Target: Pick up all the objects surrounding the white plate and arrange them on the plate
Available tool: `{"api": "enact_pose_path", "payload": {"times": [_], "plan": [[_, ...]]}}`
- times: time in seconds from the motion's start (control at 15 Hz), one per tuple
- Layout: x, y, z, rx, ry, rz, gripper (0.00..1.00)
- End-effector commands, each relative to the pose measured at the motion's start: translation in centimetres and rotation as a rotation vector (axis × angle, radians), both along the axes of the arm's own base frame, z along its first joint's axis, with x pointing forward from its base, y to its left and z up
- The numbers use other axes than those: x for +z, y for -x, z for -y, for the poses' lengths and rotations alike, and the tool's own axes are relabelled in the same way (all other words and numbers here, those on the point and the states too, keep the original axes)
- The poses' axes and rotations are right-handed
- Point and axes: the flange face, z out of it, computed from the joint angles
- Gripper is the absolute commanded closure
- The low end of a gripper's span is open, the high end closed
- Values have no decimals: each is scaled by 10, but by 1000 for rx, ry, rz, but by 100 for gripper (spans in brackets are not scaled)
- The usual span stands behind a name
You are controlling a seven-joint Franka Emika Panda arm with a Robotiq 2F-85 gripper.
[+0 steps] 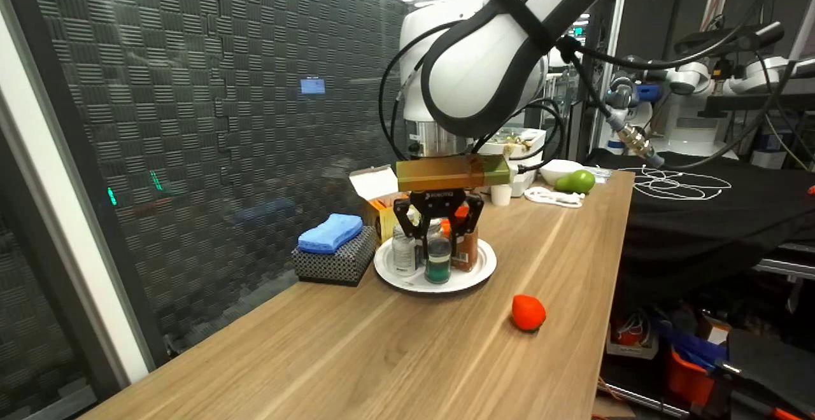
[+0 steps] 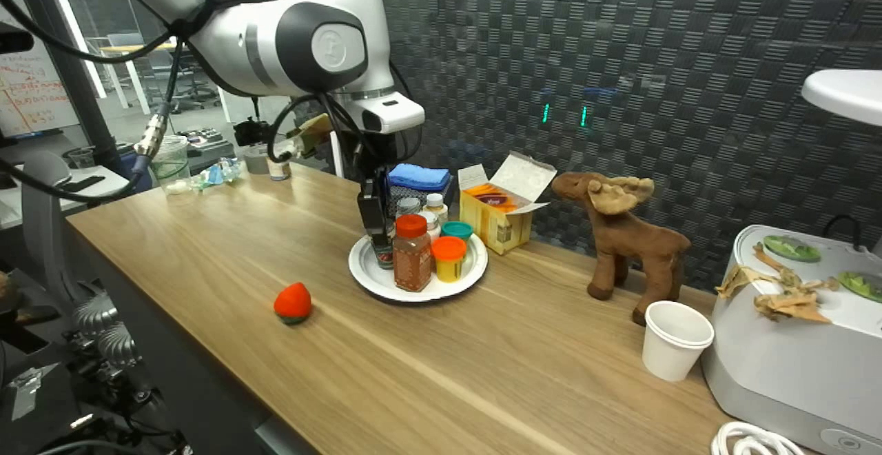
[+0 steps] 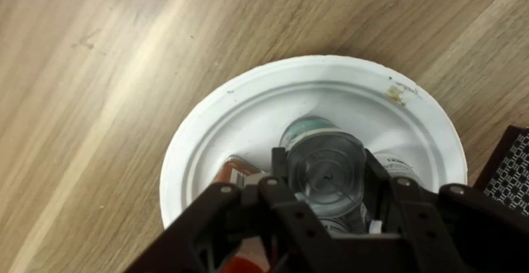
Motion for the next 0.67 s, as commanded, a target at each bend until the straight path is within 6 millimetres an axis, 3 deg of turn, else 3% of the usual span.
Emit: {"api": "enact_pose_path", "payload": {"times": [0.0, 0.33, 0.4, 0.47, 0.6], "plan": [[-3, -19, -6, 40, -32, 8, 81], [-4, -27, -16, 91, -53, 0, 81], [-4, -26, -17, 97, -50, -3, 31], [-4, -24, -18, 102, -50, -5, 30], [-5, -13, -22, 117, -51, -10, 16]]}}
